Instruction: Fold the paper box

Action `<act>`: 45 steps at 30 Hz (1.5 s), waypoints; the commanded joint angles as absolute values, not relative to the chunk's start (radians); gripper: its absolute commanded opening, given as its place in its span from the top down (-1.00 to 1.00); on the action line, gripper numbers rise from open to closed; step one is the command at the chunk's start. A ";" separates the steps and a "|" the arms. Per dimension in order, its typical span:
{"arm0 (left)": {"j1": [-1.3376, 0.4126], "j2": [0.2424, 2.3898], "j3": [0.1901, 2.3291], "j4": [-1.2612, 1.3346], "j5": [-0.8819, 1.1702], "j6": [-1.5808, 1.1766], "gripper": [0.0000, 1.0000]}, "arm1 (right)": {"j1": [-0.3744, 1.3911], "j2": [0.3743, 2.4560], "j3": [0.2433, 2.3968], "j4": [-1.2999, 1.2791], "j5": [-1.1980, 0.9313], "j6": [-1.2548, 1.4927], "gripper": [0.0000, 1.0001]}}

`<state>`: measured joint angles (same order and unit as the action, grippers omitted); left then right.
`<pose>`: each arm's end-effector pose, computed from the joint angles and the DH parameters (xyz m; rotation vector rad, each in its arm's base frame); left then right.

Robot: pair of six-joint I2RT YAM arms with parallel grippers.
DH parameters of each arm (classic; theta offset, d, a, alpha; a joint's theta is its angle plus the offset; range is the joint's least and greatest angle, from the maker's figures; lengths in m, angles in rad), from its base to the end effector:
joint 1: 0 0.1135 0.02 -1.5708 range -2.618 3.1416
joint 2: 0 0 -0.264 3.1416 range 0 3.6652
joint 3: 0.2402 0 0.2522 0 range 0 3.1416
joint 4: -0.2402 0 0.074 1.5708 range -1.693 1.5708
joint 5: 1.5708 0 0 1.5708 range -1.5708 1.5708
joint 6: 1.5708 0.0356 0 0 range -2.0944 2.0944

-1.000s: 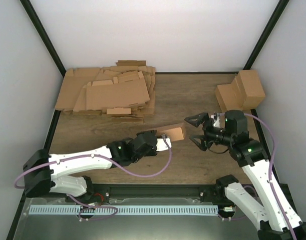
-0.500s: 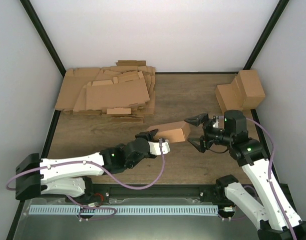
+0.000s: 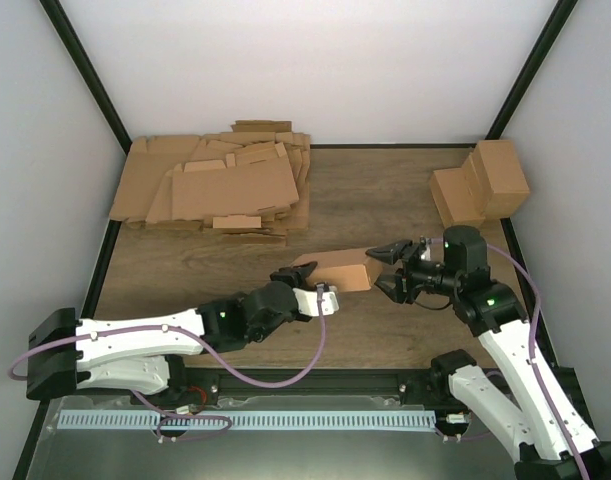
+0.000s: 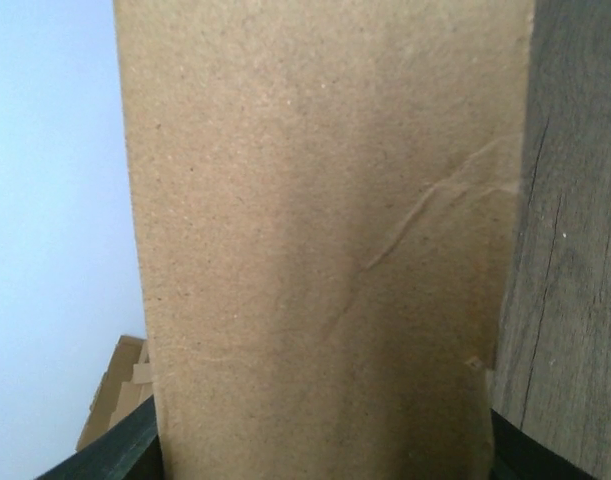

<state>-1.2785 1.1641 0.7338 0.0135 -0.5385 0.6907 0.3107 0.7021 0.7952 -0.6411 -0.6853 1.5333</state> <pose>0.0921 -0.2426 0.2660 1.3926 1.3339 0.1434 0.1297 0.0653 0.3136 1.0287 2.3428 1.6627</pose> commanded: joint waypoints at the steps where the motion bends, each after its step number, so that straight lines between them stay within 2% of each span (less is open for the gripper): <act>1: -1.290 1.147 0.725 0.070 -0.540 0.704 -0.12 | 0.305 0.687 0.789 -0.614 -0.703 1.547 -0.15; 3: -1.290 1.150 0.723 0.067 -0.535 0.694 -0.33 | 0.305 0.686 0.785 -0.599 -0.696 1.548 -0.04; 5: -1.292 1.151 0.729 0.050 -0.530 0.671 -0.66 | 0.305 0.685 0.778 -0.570 -0.684 1.549 0.04; 6: -1.297 1.147 0.733 0.032 -0.526 0.652 -0.92 | 0.305 0.685 0.770 -0.545 -0.674 1.548 0.07; 7: -1.305 1.140 0.742 0.008 -0.527 0.629 -0.99 | 0.306 0.684 0.760 -0.504 -0.661 1.547 0.11; 15: -1.418 1.003 0.853 -0.263 -0.515 0.275 -1.00 | 0.306 0.778 0.613 -0.101 -0.526 1.429 0.10; 19: -1.422 0.926 0.882 -0.324 -0.515 0.079 -1.00 | 0.291 0.810 0.440 0.311 -0.399 1.400 0.12; 24: -1.422 0.769 0.822 -0.257 -0.474 -0.046 -1.00 | 0.190 0.891 0.275 0.782 -0.323 1.393 0.19; 28: -1.420 0.673 0.756 -0.232 -0.514 -0.104 -1.00 | 0.071 0.966 0.244 0.965 -0.310 1.349 0.18; 30: -1.420 0.654 0.738 -0.242 -0.539 -0.132 -1.00 | -0.006 1.013 0.220 1.084 -0.337 1.353 0.04; 32: -1.419 0.645 0.729 -0.252 -0.561 -0.159 -1.00 | -0.089 1.057 0.210 1.136 -0.365 1.355 -0.02; 38: -1.417 0.631 0.695 -0.239 -0.552 -0.189 -1.00 | -0.298 1.239 0.219 1.293 -0.464 1.379 -0.04; 45: -1.415 0.655 0.681 -0.235 -0.520 -0.171 -1.00 | -0.402 1.536 0.295 1.522 -0.521 1.430 -0.06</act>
